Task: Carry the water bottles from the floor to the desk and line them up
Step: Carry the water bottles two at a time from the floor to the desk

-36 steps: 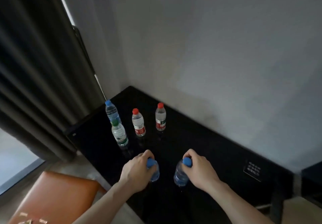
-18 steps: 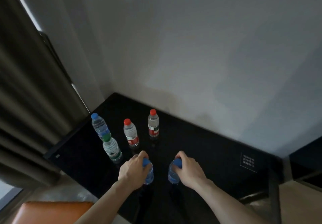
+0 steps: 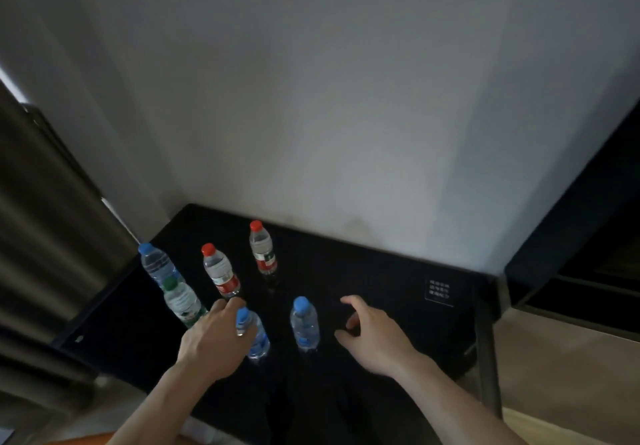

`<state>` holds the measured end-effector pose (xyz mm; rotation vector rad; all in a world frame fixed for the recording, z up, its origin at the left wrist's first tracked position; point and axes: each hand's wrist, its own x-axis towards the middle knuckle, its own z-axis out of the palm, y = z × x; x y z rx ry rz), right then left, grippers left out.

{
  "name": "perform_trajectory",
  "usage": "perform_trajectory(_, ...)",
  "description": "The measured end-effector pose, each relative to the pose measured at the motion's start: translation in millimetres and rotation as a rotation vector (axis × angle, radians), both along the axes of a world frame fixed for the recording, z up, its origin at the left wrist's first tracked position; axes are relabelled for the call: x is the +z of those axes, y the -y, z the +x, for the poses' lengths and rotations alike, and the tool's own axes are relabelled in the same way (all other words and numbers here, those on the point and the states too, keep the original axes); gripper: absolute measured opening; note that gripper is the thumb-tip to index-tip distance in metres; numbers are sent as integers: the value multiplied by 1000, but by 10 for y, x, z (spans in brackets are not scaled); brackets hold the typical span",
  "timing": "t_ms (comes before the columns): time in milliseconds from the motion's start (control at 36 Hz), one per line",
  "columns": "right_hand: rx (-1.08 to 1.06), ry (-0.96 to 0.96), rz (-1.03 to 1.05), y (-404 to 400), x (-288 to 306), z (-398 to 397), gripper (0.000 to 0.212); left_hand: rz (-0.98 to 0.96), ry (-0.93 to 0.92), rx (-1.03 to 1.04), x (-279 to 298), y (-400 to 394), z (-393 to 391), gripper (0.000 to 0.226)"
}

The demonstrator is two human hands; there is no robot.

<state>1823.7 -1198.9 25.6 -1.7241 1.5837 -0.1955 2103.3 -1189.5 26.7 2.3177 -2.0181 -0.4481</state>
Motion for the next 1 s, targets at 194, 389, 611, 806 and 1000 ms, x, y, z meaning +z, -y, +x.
perform_trajectory(194,-245,63,-107,-1178,264,-1367,56,-174,-282,-240,326,-702,-1214,38)
perform_trajectory(389,-504,-34,-157,-2835,173,-2889,58,-88,-352,-609,337,-1396,-2867,42)
perform_trajectory(611,-804,-80,-189,-4248,158,-4008,63,16,-374,-969,414,-2178,-4635,44)
perform_trajectory(806,-1067,-123,-185,-5244,260,-4766,63,-65,-372,-1300,442,-2661,-6044,39)
perform_trajectory(1000,-1266,-162,-156,-5840,311,-5544,63,-38,-357,-1519,482,-3056,-7395,41)
